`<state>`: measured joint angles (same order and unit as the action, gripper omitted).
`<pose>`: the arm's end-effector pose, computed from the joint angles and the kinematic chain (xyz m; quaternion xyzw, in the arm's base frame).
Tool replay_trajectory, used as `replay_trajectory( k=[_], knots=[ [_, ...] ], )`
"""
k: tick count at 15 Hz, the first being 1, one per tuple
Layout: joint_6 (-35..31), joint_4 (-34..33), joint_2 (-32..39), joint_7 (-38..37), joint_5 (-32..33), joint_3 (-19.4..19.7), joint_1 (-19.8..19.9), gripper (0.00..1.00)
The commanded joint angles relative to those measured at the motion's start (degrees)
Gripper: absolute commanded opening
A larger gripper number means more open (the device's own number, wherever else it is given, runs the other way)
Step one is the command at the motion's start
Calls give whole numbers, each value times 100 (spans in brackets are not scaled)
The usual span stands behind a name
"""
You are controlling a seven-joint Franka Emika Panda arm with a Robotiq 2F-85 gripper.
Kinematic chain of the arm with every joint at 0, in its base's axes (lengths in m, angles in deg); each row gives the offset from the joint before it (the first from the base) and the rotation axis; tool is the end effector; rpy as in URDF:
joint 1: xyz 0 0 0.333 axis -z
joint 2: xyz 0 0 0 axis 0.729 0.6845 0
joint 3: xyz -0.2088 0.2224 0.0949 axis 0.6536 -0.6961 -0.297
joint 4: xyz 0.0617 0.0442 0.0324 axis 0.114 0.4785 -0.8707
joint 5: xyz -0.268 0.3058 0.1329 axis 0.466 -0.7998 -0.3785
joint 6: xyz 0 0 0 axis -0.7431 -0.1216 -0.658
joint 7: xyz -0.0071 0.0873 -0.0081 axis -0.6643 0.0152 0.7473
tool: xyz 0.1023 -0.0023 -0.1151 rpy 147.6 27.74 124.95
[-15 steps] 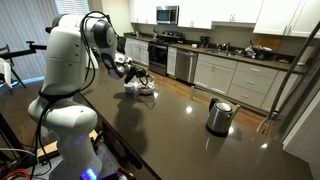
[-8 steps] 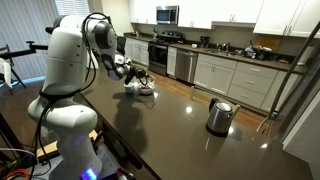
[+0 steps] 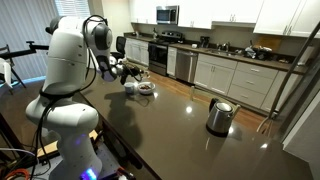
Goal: Pour the contents in the cup into the bowl
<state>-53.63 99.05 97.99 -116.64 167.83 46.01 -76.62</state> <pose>0.5275 0.4186 0.2566 0.7373 0.2213 0.5048 0.3905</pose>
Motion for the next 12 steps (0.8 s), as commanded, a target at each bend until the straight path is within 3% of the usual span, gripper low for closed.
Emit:
replay_trajectory(
  k=[1,4,9,12],
  knots=[
    [706,85,-54,-152,501,-39,-88,1],
    [1140,111,-26,-126,759,-58,-69,1],
    [868,225,-221,-133,627,-212,125,1],
    [1080,323,-324,-195,734,-225,58,1]
  ],
)
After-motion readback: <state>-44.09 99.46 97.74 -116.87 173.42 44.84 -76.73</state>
